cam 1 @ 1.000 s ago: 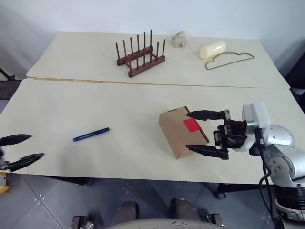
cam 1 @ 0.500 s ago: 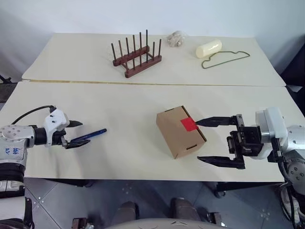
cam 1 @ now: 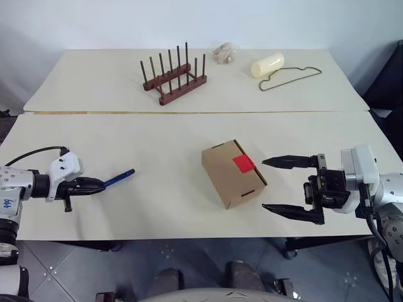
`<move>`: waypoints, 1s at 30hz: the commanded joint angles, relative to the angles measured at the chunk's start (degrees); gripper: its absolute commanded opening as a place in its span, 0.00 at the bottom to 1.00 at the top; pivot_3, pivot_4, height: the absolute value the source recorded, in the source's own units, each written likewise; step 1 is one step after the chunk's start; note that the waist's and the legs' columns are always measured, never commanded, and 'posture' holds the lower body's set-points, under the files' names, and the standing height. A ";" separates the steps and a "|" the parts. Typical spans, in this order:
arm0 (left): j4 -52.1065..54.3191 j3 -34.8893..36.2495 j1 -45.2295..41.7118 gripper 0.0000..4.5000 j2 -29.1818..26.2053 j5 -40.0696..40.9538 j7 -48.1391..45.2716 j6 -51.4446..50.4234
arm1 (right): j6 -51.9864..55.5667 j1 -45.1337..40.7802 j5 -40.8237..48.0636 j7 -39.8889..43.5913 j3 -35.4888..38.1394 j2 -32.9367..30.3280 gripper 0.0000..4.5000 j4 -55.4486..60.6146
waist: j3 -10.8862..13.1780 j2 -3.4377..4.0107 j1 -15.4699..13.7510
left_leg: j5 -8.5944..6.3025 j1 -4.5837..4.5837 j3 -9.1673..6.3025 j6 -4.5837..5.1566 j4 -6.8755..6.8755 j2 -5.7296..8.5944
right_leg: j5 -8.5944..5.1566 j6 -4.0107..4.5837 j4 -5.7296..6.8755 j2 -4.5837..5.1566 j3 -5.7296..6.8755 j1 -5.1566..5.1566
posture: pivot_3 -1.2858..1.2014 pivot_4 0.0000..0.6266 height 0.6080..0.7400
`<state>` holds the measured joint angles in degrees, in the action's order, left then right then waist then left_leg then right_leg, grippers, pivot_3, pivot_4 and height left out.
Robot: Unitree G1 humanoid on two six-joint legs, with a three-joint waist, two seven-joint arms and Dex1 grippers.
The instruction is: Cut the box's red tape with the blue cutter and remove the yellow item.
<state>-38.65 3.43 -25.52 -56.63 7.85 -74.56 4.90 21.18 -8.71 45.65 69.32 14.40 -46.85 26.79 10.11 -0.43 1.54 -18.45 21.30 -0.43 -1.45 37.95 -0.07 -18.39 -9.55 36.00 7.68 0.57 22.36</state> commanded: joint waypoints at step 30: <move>58.28 -43.48 -19.01 0.09 21.98 -5.43 12.49 -61.00 | 0.34 14.27 -18.96 -7.77 -14.26 -5.48 0.08 10.36 | 0.13 -0.24 -3.25 | -0.21 0.89 -0.52 0.23 0.98 0.16 | 0.07 -0.01 -0.15 -0.08 0.08 0.13 | 0.52 0.24 1.00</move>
<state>20.61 -39.15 -43.68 -35.32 5.00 -65.32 -54.88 23.58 5.16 30.24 63.35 1.87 -53.08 36.67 10.24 -0.68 -1.71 -18.68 22.21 -1.00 -1.19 39.03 0.12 -18.32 -9.56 35.84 7.61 0.65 22.45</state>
